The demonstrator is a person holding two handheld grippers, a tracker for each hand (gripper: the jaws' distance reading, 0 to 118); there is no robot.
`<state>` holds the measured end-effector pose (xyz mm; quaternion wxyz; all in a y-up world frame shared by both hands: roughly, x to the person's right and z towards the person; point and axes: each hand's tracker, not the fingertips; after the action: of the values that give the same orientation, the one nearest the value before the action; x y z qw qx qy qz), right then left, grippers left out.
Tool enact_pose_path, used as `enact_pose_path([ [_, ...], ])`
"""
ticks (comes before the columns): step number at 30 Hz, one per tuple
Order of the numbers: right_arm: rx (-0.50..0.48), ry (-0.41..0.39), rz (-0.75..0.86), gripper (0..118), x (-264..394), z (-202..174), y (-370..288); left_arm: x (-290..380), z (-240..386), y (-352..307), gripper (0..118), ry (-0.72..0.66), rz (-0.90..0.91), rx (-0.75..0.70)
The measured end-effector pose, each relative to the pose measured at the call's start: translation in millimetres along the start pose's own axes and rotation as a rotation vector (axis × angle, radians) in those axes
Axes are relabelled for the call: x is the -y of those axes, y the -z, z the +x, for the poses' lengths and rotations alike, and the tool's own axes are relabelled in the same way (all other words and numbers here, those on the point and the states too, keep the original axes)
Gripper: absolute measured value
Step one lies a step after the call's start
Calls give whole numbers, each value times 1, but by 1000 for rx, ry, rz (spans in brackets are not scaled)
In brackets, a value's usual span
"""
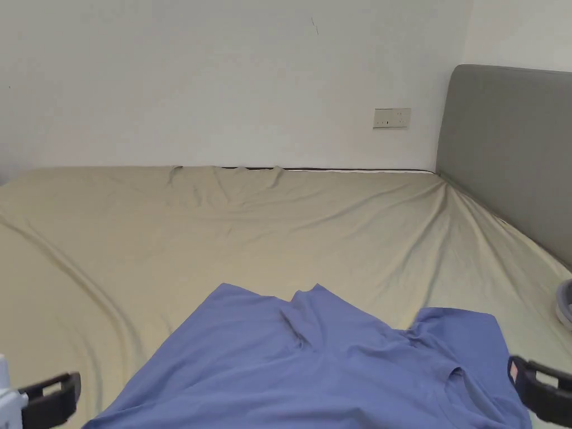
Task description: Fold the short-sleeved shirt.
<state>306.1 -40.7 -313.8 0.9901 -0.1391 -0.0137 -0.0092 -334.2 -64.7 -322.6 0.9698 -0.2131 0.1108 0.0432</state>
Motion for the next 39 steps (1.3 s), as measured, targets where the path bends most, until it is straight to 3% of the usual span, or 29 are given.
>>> enact_pose_path([
  [1,0,-2,48,105,-11,-11,-7,-9,3,-15,86,-34,40,25],
  [2,-46,-3,41,93,-18,-21,-13,-15,5,-32,66,-70,93,75],
  [3,-97,-11,71,67,-25,-33,-15,-18,7,-44,35,-83,129,113],
  [4,-128,-5,99,12,-25,-44,-17,-17,12,-53,0,-52,145,128],
  [5,-111,13,106,0,-24,-54,-20,-14,16,-59,0,-1,145,113],
  [6,-79,-31,199,0,-29,-63,-25,-11,17,-64,0,31,143,130],
  [7,-172,1,179,0,-27,-68,-22,-8,18,-68,0,53,134,158],
  [8,-235,93,40,0,-17,-72,-17,-4,16,-69,0,56,125,170],
  [9,-225,-2,97,0,-20,-79,-18,-2,14,-68,0,50,107,172],
  [12,-214,-83,54,0,-7,-91,-13,11,2,-55,0,44,1,186],
  [16,-305,-32,-61,0,2,-97,-1,28,-22,-15,0,49,-161,164],
  [17,-288,-40,-41,0,2,-98,-1,33,-26,-1,0,54,-210,185],
  [18,-287,-49,-45,0,2,-101,0,39,-30,13,15,52,-244,190],
  [19,-288,-61,-53,0,3,-103,2,44,-32,26,60,63,-279,176],
  [20,-298,-66,-63,0,3,-104,4,49,-31,40,90,88,-319,156],
  [21,-303,-70,-63,0,4,-106,4,55,-28,51,103,125,-370,144],
  [26,-332,-118,-90,0,8,-117,8,76,-14,82,92,219,-360,148],
  [27,-336,-123,-99,0,9,-118,11,78,-14,88,79,217,-366,143],
  [30,-342,-133,-124,0,12,-121,14,85,-15,97,54,202,-404,176],
  [31,-343,-141,-130,0,13,-121,17,87,-14,96,23,200,-411,224],
  [32,-341,-154,-135,0,14,-122,17,88,-10,90,12,199,-377,263],
  [34,-338,-172,-144,0,15,-122,19,88,-4,81,5,280,-318,212],
  [39,-369,-174,-216,0,22,-118,42,83,-7,69,3,226,-288,241],
])
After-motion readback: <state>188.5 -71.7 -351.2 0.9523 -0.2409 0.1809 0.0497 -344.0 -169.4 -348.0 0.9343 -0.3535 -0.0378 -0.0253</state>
